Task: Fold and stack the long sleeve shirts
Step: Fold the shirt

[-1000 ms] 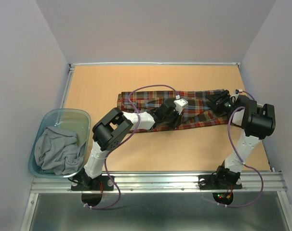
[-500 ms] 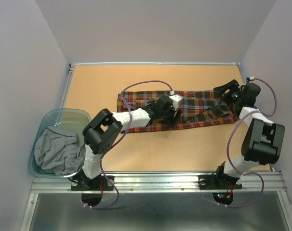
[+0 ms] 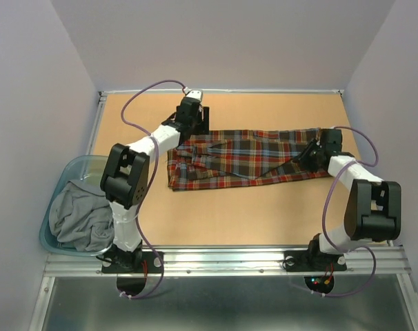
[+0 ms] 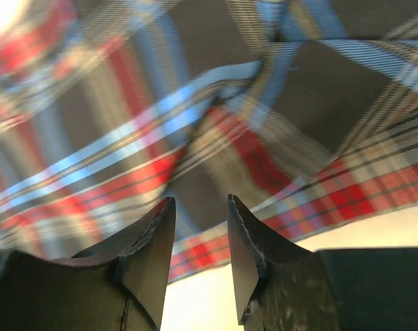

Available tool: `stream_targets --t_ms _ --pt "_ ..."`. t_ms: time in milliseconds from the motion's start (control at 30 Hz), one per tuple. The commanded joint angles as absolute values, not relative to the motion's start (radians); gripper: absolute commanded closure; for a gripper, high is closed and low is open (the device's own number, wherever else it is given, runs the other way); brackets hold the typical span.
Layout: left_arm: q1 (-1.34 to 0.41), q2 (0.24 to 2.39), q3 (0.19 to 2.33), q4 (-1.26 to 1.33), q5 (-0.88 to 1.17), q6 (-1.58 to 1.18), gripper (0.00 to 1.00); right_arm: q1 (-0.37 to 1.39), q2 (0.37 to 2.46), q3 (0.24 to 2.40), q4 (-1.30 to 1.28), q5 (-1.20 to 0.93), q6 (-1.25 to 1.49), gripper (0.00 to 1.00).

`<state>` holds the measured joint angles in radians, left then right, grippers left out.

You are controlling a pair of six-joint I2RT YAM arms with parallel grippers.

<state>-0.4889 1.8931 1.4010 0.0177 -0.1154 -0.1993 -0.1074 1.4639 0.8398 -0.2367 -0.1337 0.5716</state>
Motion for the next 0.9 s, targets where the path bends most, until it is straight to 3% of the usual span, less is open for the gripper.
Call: stream_targets --t_ms 0,233,400,567,867 --pt "-0.46 2.023 1.52 -0.049 -0.166 -0.201 0.23 -0.095 1.541 0.844 -0.247 -0.054 0.548 0.59" --pt "-0.423 2.161 1.646 -0.13 -0.169 -0.224 0.25 -0.092 1.693 0.899 -0.192 -0.032 0.554 0.6" --pt "-0.419 2.148 1.562 -0.189 -0.164 -0.348 0.26 -0.092 1.83 1.011 -0.189 -0.003 0.528 0.6" --pt "-0.419 2.08 1.378 -0.259 -0.12 -0.454 0.28 -0.092 2.066 1.298 -0.192 -0.055 0.413 0.58" --pt "-0.491 1.737 0.889 -0.215 0.086 -0.609 0.25 -0.019 2.367 1.8 -0.293 -0.209 0.295 0.55"
